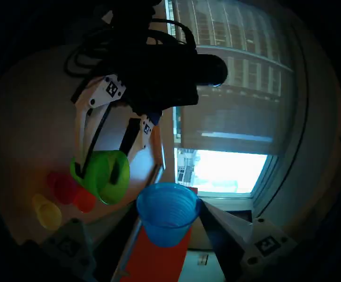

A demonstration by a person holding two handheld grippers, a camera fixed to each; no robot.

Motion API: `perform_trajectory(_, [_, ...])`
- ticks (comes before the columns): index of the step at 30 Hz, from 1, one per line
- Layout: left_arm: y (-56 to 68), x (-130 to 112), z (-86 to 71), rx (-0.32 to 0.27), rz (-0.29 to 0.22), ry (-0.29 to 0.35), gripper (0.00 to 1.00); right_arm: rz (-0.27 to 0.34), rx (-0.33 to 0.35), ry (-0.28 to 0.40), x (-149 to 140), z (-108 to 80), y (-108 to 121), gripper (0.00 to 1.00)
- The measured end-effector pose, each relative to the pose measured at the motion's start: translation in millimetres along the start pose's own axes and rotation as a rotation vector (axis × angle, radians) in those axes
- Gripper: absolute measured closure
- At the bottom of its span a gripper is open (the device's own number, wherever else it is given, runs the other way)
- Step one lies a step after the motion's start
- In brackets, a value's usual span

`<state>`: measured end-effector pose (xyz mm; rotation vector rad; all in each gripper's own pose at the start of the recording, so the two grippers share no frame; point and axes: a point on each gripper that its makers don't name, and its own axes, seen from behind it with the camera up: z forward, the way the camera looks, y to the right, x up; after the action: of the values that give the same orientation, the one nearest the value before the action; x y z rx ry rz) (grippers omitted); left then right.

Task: Pour water

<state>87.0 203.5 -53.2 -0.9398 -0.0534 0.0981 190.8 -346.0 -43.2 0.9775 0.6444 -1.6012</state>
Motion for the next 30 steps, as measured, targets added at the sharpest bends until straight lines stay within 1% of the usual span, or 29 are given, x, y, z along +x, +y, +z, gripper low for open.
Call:
perform_trajectory(7, [1.2,1,-0.1,-0.001,0.002,0.0,0.17,0.041,-0.007,0.005,0,-0.5,1,0.08])
perform_trajectory(15, [1.7,1,1.6,-0.001,0.003,-0.003,0.18,0.127,-0.027,0.012,-7,-2.2,3,0.08])
perform_trajectory(23, [1.3,0,0.9,0.003,0.005,-0.01,0.18,0.3,-0.065,0.023,-21,-4.6,5,0.08])
perform_trajectory(30, [0.4,1,0.5,0.005,0.006,-0.013,0.18,0.435,-0.1,0.026,-33,-7.6,1,0.08])
